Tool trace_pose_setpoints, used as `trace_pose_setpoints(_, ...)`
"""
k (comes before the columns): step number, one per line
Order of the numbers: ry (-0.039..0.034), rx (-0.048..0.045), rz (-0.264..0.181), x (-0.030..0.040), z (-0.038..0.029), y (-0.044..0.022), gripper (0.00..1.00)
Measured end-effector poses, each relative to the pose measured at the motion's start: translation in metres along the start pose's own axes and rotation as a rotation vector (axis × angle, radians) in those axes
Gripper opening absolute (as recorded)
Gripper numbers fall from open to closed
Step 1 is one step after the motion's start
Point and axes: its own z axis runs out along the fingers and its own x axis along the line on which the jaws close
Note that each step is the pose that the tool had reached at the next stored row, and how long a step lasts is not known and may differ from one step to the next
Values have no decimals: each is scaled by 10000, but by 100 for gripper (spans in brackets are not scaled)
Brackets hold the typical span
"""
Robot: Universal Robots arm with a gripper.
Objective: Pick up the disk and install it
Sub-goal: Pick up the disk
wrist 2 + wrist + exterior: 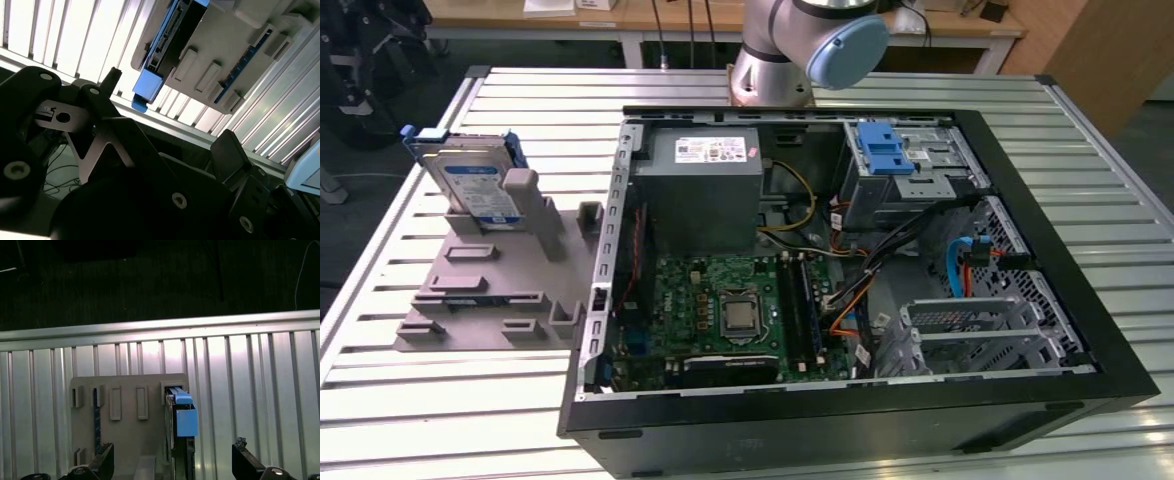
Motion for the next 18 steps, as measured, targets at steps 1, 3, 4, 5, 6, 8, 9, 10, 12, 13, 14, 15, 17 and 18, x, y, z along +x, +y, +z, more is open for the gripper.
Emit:
trace_pose_setpoints(1,1,0,0,0,0,0,99)
trace_pose_setpoints(3,4,0,-1,0,0,0,99)
trace_pose_setpoints(4,6,0,0,0,0,0,99)
trace_pose_setpoints(5,7,0,0,0,0,0,99)
trace_pose_setpoints(6,9,0,0,0,2,0,99)
trace_pose_setpoints(8,10,0,0,0,5,0,99)
trace_pose_setpoints(9,10,0,1,0,4,0,99)
trace_pose_setpoints(10,10,-1,1,0,4,0,99)
trace_pose_setpoints(12,9,2,0,0,10,-1,99)
trace_pose_setpoints(13,9,1,0,0,12,-1,99)
trace_pose_setpoints(14,10,0,0,0,12,0,99)
trace_pose_setpoints(15,10,0,0,0,15,-1,99)
trace_pose_setpoints(17,10,0,0,0,19,-1,99)
trace_pose_setpoints(18,10,0,0,0,21,-1,99)
